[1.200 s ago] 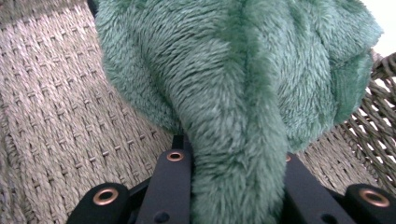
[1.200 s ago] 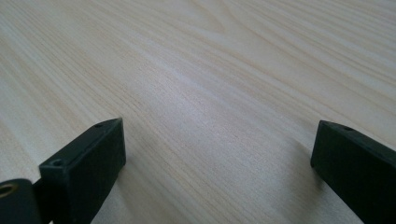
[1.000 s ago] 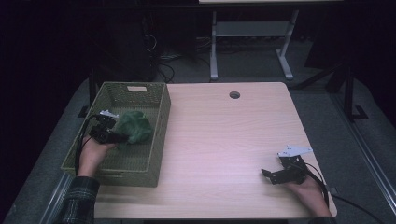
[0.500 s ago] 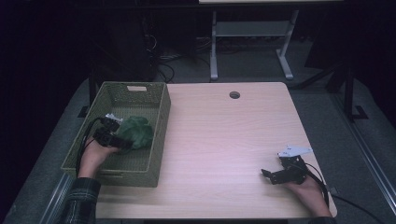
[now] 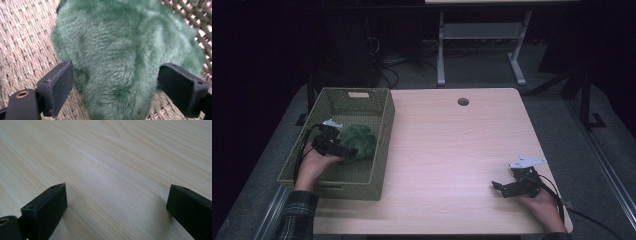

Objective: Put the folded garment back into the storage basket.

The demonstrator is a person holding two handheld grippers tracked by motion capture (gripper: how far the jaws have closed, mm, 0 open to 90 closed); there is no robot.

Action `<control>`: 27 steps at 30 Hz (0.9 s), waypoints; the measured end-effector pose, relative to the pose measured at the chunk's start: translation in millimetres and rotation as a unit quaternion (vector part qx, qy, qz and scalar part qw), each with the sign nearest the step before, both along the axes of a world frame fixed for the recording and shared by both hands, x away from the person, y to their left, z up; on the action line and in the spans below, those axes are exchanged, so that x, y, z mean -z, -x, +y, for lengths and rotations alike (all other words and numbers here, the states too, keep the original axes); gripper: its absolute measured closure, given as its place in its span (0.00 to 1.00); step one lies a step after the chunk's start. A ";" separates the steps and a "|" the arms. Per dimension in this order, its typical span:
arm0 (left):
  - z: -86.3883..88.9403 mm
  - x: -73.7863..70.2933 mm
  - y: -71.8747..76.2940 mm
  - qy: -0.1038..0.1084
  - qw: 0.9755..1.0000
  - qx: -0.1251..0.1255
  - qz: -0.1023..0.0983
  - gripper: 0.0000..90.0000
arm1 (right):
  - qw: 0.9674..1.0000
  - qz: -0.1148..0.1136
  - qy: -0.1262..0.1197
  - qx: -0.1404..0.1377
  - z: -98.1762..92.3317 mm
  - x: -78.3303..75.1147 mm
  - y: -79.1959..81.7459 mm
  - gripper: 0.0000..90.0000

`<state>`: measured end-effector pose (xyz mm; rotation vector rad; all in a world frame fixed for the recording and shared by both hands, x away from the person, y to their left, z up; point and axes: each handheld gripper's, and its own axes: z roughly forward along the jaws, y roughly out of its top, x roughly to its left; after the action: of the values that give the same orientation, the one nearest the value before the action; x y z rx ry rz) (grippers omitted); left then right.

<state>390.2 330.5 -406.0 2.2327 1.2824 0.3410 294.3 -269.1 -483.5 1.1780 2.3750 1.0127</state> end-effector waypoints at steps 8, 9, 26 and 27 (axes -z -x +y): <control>2.6 -15.1 3.7 0.031 0.999 -0.002 -0.035 0.15 | 1.000 0.000 0.001 0.001 -0.1 0.0 0.3 0.03; 1.7 -17.9 4.8 0.032 0.999 0.001 -0.038 0.15 | 1.000 0.000 0.000 0.001 -0.1 0.0 0.3 0.03; -42.5 -64.6 18.1 0.065 0.992 0.058 -0.087 0.15 | 1.000 0.000 0.001 0.001 -0.1 0.0 0.3 0.03; -46.7 -67.1 18.6 0.064 0.992 0.064 -0.088 0.15 | 1.000 0.000 0.000 0.001 0.0 -0.1 0.4 0.03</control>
<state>371.6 283.7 -338.9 2.1124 1.0341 0.3873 293.9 -269.1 -483.3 1.1808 2.3734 1.0110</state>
